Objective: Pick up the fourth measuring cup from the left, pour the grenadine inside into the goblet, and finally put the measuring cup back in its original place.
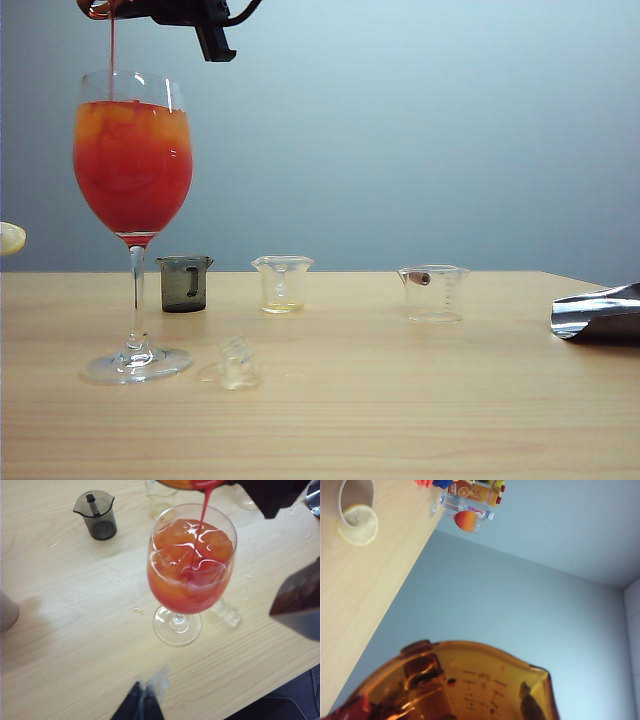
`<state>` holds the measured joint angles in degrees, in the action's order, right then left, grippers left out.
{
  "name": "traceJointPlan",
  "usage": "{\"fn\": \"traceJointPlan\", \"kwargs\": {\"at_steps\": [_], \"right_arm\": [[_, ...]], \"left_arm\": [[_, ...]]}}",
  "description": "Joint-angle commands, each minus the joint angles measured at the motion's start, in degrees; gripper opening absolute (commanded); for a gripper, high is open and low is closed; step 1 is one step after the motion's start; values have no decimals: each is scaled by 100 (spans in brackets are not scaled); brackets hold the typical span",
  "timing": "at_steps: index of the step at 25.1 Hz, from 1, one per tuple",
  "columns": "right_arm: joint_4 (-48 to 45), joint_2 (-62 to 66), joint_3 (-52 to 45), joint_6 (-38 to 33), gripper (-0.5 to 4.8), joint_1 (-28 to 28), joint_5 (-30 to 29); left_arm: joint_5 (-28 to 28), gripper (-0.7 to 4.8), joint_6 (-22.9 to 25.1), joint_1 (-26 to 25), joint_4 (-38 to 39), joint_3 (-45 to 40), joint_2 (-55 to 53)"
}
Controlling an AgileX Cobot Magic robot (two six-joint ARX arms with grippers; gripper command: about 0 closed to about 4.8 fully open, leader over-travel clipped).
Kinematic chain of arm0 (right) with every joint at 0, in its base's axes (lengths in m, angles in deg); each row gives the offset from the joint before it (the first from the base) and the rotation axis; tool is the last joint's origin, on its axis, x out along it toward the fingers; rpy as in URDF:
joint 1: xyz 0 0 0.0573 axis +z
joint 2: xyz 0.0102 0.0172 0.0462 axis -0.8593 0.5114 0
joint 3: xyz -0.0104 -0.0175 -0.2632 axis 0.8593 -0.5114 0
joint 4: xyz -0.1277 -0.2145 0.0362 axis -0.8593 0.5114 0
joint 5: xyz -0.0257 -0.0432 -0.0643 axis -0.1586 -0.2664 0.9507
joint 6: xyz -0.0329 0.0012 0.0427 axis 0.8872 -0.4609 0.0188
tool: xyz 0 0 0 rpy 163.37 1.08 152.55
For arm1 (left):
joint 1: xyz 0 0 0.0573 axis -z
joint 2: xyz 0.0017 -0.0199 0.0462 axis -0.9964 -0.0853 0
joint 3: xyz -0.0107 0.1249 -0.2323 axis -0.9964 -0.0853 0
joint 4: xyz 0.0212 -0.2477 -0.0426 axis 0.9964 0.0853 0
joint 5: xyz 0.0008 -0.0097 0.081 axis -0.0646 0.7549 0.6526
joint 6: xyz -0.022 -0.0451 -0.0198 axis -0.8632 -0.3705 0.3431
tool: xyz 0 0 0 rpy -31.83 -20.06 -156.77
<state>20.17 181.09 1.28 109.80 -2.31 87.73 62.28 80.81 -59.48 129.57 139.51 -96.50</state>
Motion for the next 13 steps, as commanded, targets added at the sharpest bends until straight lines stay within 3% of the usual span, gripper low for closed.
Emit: {"fn": "traceJointPlan", "kwargs": {"at_steps": [1,13], "right_arm": [[-175,-48,37,181,165,17,-33],[-136,-48,37,745,166,17,-140]], "left_arm": [[15,-4,0,2,-31,26,0],[15,-4,0,2,-31,26,0]]}}
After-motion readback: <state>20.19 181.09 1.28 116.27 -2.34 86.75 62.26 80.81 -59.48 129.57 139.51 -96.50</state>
